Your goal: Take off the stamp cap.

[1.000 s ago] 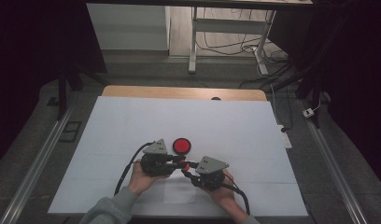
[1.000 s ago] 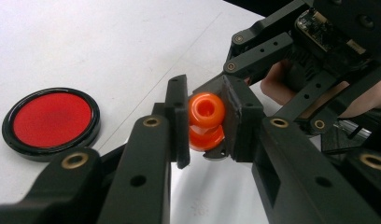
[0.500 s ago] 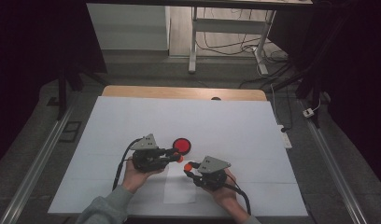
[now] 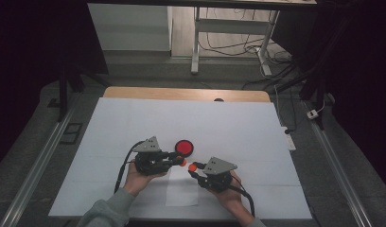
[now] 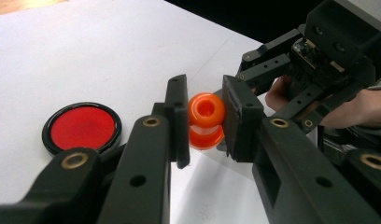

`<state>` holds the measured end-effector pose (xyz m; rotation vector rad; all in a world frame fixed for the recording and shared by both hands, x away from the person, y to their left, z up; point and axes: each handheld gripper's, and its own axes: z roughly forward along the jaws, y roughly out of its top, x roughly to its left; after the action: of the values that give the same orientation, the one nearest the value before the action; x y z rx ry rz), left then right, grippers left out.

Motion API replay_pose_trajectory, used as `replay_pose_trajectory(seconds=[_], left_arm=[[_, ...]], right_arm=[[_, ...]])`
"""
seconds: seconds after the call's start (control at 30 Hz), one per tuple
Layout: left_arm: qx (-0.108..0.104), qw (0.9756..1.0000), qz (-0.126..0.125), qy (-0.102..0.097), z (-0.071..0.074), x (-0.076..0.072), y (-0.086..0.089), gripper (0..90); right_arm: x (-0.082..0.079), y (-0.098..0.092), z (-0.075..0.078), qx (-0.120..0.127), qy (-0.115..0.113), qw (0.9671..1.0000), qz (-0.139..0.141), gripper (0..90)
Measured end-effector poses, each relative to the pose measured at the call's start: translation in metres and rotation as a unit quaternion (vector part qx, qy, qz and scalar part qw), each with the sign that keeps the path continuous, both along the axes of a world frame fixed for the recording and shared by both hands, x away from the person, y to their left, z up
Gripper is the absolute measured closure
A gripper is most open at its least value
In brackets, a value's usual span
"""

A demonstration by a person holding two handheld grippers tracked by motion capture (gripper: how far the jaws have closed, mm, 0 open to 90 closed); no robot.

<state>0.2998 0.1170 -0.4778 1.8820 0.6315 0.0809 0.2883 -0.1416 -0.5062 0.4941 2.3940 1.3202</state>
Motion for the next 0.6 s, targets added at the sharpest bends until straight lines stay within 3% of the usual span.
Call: replay_pose_trajectory(seconds=[0.6], left_arm=[[0.007,0.9998,0.017,-0.005,0.004,-0.001,0.008,72.8]], right_arm=[[0.000,-0.025,0.001,0.013,0.000,0.9995,-0.028,64.6]])
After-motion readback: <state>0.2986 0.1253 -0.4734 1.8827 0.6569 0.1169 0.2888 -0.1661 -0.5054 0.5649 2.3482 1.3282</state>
